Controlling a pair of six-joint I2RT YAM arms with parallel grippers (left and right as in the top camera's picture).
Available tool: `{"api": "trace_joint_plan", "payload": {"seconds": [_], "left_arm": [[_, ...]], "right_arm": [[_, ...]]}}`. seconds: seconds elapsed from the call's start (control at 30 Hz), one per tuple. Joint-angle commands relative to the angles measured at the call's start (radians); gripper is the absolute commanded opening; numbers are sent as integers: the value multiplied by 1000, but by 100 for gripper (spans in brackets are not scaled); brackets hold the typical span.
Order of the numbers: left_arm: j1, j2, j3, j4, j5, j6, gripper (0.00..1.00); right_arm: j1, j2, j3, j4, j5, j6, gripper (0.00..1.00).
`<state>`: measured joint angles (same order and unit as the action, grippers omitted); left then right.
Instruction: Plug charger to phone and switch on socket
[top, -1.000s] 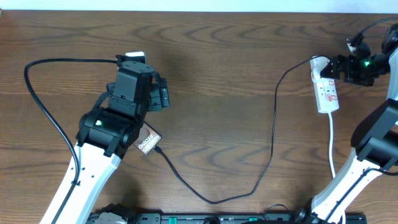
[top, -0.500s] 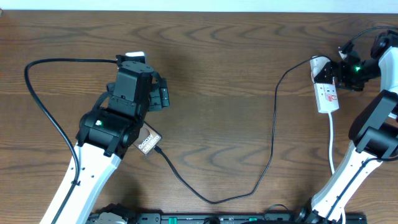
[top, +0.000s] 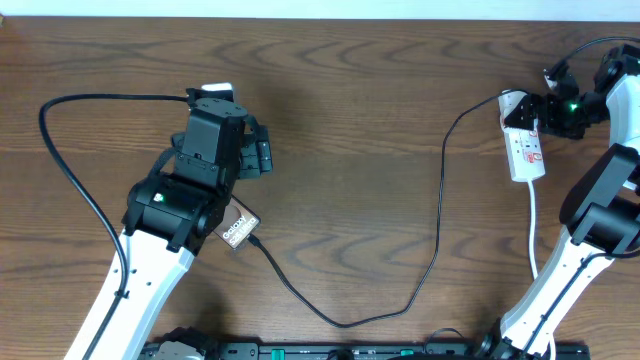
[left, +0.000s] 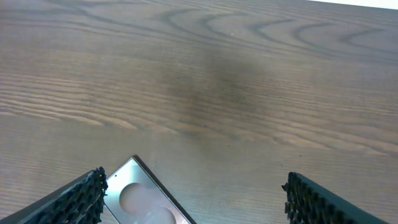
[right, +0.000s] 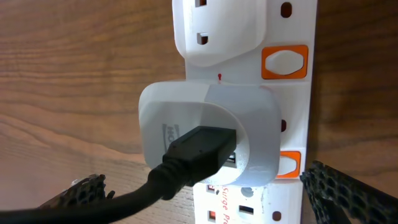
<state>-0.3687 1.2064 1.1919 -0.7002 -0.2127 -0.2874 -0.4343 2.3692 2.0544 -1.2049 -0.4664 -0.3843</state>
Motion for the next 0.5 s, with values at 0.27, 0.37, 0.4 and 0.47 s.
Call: {"api": "trace_joint_plan", "payload": {"seconds": [0.27, 0.37, 0.4, 0.47], "left_arm": [[-3, -5, 18, -3, -16, 2, 89], [-3, -5, 18, -3, -16, 2, 89], [-3, -5, 18, -3, -16, 2, 89], [-3, -5, 18, -3, -16, 2, 89]], "right_arm": [[10, 5, 12, -3, -66, 31, 99], [13, 6, 12, -2, -68, 53, 99], [15, 6, 12, -3, -68, 61, 99], [18, 6, 12, -2, -67, 76, 99]]}}
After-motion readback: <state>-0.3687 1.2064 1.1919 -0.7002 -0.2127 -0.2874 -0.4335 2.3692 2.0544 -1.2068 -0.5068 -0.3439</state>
